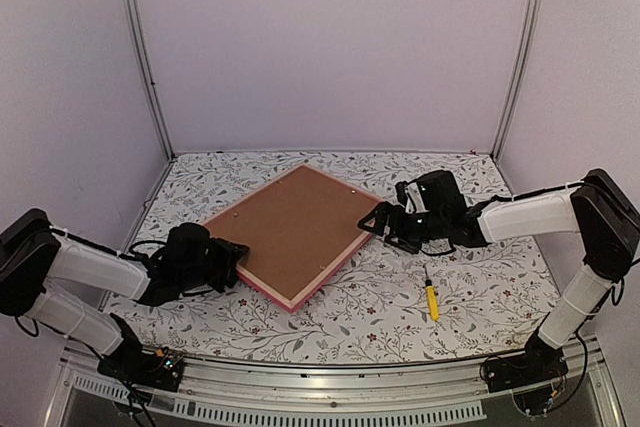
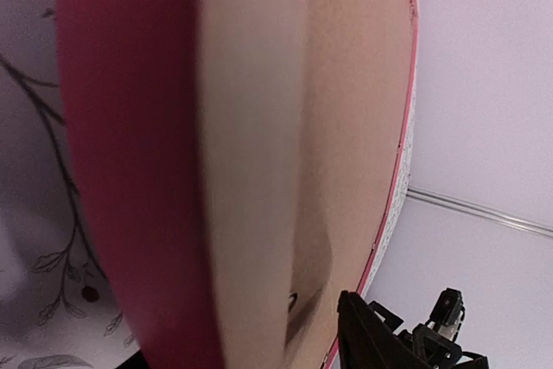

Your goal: Take the photo out of the frame

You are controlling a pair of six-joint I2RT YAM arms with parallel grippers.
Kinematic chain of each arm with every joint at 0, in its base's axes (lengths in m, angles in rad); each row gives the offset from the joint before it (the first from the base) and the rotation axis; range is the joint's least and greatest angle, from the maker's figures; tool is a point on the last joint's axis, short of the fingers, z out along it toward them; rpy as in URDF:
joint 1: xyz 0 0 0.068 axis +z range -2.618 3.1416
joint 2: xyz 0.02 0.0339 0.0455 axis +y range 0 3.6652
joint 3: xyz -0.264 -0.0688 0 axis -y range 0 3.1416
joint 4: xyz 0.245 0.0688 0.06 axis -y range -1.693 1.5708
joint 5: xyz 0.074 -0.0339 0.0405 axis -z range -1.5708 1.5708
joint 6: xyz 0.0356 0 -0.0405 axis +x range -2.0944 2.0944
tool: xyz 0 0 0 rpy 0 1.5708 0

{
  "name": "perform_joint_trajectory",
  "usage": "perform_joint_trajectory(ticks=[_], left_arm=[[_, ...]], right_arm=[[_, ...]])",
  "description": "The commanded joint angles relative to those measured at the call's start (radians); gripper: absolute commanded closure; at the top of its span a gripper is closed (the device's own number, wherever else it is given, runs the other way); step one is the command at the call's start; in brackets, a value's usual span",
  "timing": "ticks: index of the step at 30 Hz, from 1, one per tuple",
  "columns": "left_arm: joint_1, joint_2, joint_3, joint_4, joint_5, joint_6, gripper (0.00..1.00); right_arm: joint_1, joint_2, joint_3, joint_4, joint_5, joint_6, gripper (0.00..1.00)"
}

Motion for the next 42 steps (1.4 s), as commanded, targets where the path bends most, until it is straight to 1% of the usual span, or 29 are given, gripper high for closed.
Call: perform_joint_trajectory(ticks=[1,3,6,8,11,13,19,22,24,27,32,37,42], left_arm=[[0.009,-0.001,0.004,-0.084,0.071,0.015,0.43],[0.012,-0.012,0.015,-0.131,0.075,0.054,0.35],[0.015,-0.034,0.05,-0.248,0.077,0.132,0.22],[0.016,-0.048,0.081,-0.326,0.076,0.193,0.14],[0.019,-0.073,0.128,-0.435,0.079,0.293,0.05],[0.022,-0.085,0.163,-0.522,0.08,0.374,0.01],[0.035,-0.098,0.312,-0.738,0.06,0.6,0.01],[0.056,-0.082,0.381,-0.796,0.034,0.704,0.01],[0.095,-0.059,0.421,-0.807,0.04,0.763,0.01],[0.171,-0.016,0.485,-0.79,0.056,0.86,0.01],[0.312,0.126,0.585,-0.705,0.151,0.978,0.01],[0.413,0.277,0.656,-0.61,0.23,1.023,0.01],[0.476,0.422,0.72,-0.547,0.322,1.055,0.01]], right_arm=[[0.006,0.033,-0.028,0.065,-0.022,0.042,0.01],[0.006,0.036,-0.036,0.069,-0.016,0.048,0.01],[0.006,0.038,-0.043,0.07,-0.009,0.05,0.01],[0.005,0.039,-0.05,0.068,-0.004,0.047,0.01],[0.006,0.037,-0.06,0.064,0.007,0.045,0.01],[0.006,0.035,-0.061,0.054,0.014,0.04,0.01],[0.006,0.028,-0.055,0.012,0.043,0.008,0.01],[0.006,0.021,-0.048,-0.004,0.057,-0.006,0.01],[0.006,0.019,-0.042,-0.012,0.063,-0.012,0.01],[0.006,0.021,-0.031,-0.029,0.071,-0.022,0.01],[0.008,0.026,-0.021,-0.037,0.074,-0.03,0.01],[0.009,0.049,0.009,-0.047,0.077,-0.037,0.01],[0.009,0.083,0.045,-0.056,0.081,-0.05,0.01]])
